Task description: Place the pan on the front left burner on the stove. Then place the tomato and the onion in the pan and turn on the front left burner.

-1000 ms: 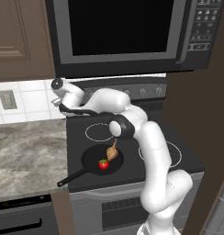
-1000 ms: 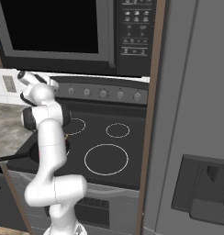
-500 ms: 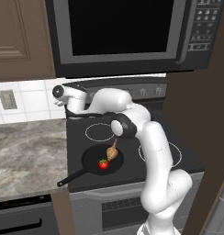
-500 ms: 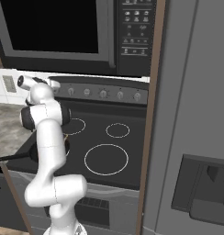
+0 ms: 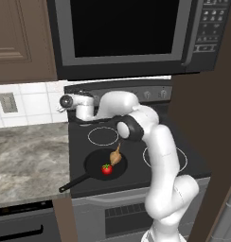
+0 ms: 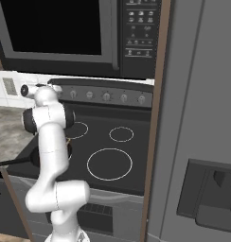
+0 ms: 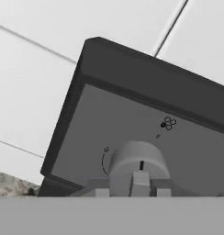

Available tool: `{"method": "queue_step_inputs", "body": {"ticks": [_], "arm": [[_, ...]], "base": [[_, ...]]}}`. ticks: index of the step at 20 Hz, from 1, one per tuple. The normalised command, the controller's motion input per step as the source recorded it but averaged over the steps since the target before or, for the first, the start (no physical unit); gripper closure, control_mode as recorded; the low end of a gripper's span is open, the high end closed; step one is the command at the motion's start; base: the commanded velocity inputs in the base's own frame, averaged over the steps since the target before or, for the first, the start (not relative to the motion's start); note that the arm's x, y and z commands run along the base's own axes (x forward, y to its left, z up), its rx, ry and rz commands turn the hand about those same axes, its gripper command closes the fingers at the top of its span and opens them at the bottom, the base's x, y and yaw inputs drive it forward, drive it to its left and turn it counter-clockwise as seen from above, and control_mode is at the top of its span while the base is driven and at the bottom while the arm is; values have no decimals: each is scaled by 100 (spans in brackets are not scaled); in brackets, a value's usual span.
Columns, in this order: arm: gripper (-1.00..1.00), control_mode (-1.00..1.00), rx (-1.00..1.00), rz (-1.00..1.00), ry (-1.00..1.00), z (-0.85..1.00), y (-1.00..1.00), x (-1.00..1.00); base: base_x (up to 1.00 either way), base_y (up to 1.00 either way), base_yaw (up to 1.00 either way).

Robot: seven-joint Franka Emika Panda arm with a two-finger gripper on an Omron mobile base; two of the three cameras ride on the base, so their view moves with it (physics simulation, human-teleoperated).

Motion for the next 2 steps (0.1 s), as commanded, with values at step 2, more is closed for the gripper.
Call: {"method": "queue_step_inputs", "body": {"ticks": [2], "arm": [[100,-100,-2,24,0,-57,5,19]], "base": [[0,0,0]]}}
